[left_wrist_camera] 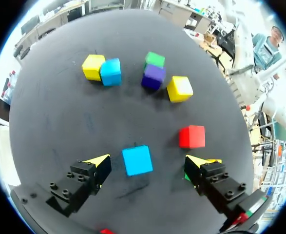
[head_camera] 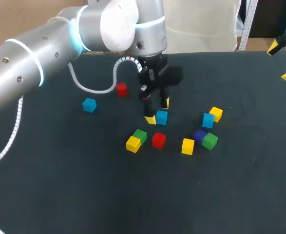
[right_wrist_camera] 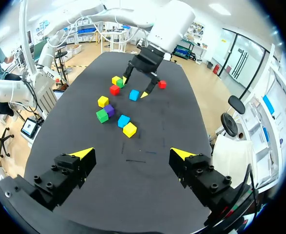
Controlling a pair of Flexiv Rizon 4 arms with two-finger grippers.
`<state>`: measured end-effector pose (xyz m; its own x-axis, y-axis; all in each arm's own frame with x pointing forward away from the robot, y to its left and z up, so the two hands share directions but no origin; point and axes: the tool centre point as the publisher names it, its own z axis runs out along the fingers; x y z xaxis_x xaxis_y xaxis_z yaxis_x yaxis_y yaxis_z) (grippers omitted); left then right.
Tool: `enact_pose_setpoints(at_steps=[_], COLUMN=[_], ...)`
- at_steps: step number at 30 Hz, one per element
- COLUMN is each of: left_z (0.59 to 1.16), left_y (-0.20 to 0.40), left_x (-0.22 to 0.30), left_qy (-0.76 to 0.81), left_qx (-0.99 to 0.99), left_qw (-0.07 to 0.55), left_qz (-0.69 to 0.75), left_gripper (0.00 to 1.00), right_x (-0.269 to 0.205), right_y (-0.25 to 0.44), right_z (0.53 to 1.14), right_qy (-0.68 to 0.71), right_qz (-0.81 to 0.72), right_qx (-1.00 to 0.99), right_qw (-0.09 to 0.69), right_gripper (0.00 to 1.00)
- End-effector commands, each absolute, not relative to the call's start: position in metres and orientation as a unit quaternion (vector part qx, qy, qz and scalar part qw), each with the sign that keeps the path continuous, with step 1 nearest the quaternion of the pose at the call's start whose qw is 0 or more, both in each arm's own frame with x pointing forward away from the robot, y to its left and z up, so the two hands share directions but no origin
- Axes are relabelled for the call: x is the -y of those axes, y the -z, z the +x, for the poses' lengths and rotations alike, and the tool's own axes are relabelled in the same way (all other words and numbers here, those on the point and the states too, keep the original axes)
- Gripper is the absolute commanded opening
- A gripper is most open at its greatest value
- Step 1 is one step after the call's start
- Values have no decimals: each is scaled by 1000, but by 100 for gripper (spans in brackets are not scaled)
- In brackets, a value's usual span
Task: Place the blue cubes, place green cubes on the blue cubes, place the yellow cubes on the green cubes, then place the red cubes on the yellow cubes, and place purple cube on the red cubes.
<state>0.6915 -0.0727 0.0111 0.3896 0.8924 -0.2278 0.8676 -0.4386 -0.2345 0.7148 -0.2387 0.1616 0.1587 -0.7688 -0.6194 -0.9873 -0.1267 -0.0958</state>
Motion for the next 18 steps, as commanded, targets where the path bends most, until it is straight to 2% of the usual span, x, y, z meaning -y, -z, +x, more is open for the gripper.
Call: enact_pose_setpoints(at_steps=[1,18], left_z=[695,693], left_y=[-9,-3], left_x=[90,95], left_qy=[-124,-86], left_qx=[535,604], left_qw=[65,32], left_qz=[-833,-792], left_gripper=[100,100], right_x=[239,239], right_y=[-162,-162], right_z=[715,715], right_qy=[-217,-217], right_qz=[-718,-718], right_qx=[-611,-611], right_qw=[252,252], right_gripper=[100,100])
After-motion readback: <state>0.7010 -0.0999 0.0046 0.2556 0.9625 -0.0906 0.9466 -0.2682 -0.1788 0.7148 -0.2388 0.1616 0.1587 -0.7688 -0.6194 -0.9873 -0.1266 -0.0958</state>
